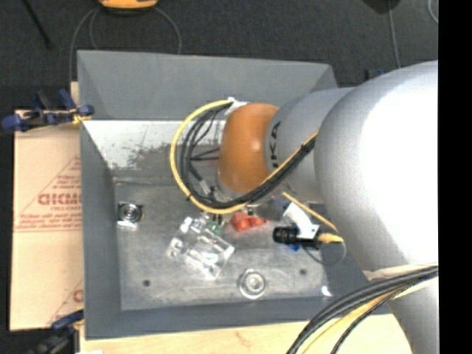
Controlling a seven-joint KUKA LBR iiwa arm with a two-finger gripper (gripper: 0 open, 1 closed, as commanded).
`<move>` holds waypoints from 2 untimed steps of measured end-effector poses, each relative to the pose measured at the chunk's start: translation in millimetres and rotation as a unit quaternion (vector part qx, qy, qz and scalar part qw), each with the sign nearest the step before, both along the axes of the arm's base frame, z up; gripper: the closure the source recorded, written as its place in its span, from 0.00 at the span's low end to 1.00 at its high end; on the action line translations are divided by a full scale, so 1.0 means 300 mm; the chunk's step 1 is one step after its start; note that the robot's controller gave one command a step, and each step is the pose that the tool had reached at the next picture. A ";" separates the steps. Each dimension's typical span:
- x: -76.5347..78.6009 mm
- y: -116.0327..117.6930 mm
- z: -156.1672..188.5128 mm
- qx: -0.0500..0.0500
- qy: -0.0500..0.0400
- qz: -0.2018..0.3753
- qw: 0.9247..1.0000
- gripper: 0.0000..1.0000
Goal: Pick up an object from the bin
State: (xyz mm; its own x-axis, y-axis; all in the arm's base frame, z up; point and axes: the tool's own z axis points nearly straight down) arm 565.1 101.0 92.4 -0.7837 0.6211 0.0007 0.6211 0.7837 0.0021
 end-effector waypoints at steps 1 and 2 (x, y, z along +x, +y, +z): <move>-0.001 -0.001 -0.006 0.001 0.001 -0.040 0.999 0.00; -0.003 0.006 -0.004 0.003 0.004 -0.041 0.999 1.00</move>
Offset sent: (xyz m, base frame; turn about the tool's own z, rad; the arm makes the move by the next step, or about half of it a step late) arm -0.0057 -0.0077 -0.0224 0.1149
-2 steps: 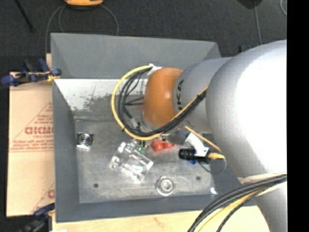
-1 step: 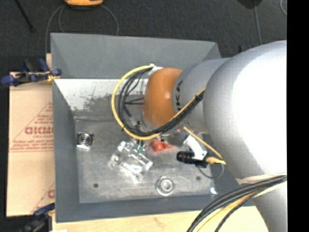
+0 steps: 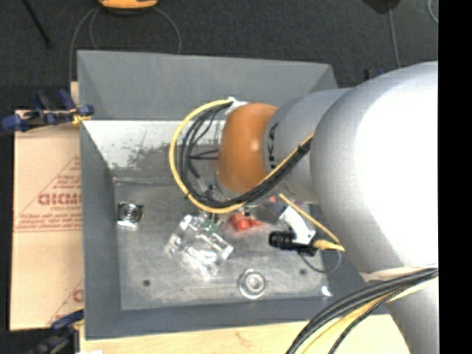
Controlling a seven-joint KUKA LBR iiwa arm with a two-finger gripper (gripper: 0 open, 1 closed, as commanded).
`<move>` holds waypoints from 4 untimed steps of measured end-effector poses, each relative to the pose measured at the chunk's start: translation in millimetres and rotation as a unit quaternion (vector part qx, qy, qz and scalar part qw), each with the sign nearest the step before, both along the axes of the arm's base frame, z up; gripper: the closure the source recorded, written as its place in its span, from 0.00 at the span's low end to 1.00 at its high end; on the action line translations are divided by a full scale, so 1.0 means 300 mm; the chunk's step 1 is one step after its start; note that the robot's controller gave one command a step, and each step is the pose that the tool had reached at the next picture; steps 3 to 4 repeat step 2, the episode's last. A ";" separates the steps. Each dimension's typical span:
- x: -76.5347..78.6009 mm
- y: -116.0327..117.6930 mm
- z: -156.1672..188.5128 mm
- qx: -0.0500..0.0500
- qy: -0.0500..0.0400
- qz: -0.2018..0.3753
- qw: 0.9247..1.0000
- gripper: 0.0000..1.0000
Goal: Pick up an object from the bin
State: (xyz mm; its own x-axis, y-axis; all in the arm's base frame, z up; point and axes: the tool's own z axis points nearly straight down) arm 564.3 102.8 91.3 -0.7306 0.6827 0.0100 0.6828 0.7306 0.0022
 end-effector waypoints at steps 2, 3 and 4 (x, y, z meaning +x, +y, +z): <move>0.015 0.013 0.282 -0.003 -0.006 0.007 1.000 1.00; 0.015 0.013 0.282 -0.003 -0.006 0.007 1.000 1.00; 0.015 0.013 0.282 -0.003 -0.006 0.007 1.000 1.00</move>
Offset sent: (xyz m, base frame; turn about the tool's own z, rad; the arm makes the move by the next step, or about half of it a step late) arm 0.0001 0.0000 0.0024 0.0000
